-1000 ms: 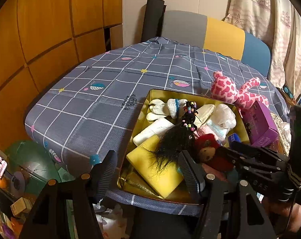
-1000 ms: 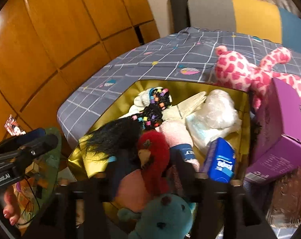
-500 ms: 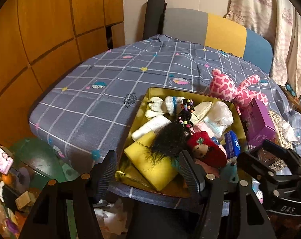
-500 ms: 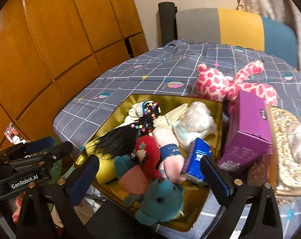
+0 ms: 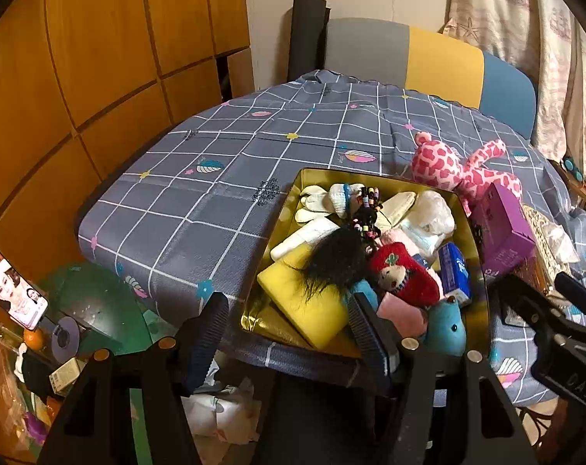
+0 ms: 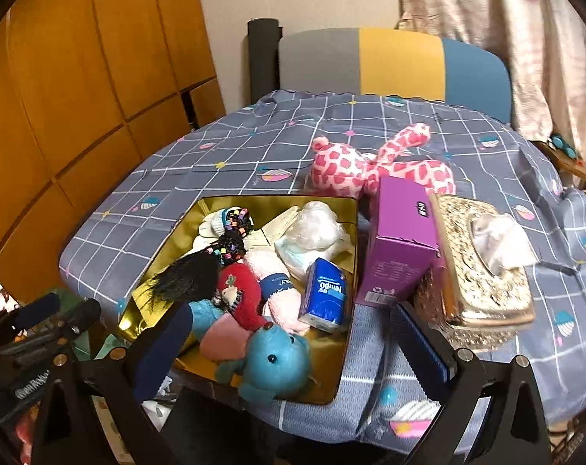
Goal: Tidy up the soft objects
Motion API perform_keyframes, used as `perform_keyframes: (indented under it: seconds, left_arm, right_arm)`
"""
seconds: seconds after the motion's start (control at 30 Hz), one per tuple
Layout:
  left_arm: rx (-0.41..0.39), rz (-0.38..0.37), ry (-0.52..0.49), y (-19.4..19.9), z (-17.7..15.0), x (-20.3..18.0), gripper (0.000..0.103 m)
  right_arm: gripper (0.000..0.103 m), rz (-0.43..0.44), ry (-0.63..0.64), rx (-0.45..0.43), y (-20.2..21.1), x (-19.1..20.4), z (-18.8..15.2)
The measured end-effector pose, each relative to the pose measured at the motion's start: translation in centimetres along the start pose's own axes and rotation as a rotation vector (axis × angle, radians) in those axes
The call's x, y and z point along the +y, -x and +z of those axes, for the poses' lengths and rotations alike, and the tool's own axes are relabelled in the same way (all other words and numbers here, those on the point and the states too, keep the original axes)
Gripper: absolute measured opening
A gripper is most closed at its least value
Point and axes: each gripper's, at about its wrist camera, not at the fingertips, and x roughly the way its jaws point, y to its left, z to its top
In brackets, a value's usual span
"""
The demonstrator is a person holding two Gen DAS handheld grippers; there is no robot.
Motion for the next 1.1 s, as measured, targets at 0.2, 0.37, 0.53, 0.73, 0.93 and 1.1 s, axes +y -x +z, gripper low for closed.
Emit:
perform_keyframes:
  seconds: [0.2, 0.37, 0.53, 0.73, 0.93, 1.1]
  left_arm:
    - [-0.004, -0.009, -0.024, 0.6, -0.5, -0.6, 0.065]
    - [-0.003, -0.022, -0.03, 0.8, -0.6, -1.0, 0.065]
    - [-0.008, -0.023, -0.032, 1.1, -0.6, -1.0, 0.065]
    - [-0.011, -0.028, -0.024, 1.3, -0.5, -0.8, 0.065]
    - [-0.015, -0.024, -0.028, 1.4, -0.5, -1.0, 0.065]
    - [-0.015, -0.023, -0.027, 1.5, -0.5, -1.0, 0.065]
  right_arm:
    - [0.103, -0.029, -0.048, -0.022, 2.1, -0.1, -0.3]
    - [0.103, -0.041, -0.046, -0.035, 3.1, 0.0, -0.4]
    - [0.103, -0.077, -0.041, -0.029, 3.0, 0.1, -0.7]
    - [0.103, -0.07, -0.026, -0.012, 2.6, 0.3, -0.9]
    - [0.103, -0.066, -0.02, -0.009, 2.4, 0.4, -0.9]
    - [0.103, -0.067, -0.027, -0.005, 2.3, 0.2, -0.9]
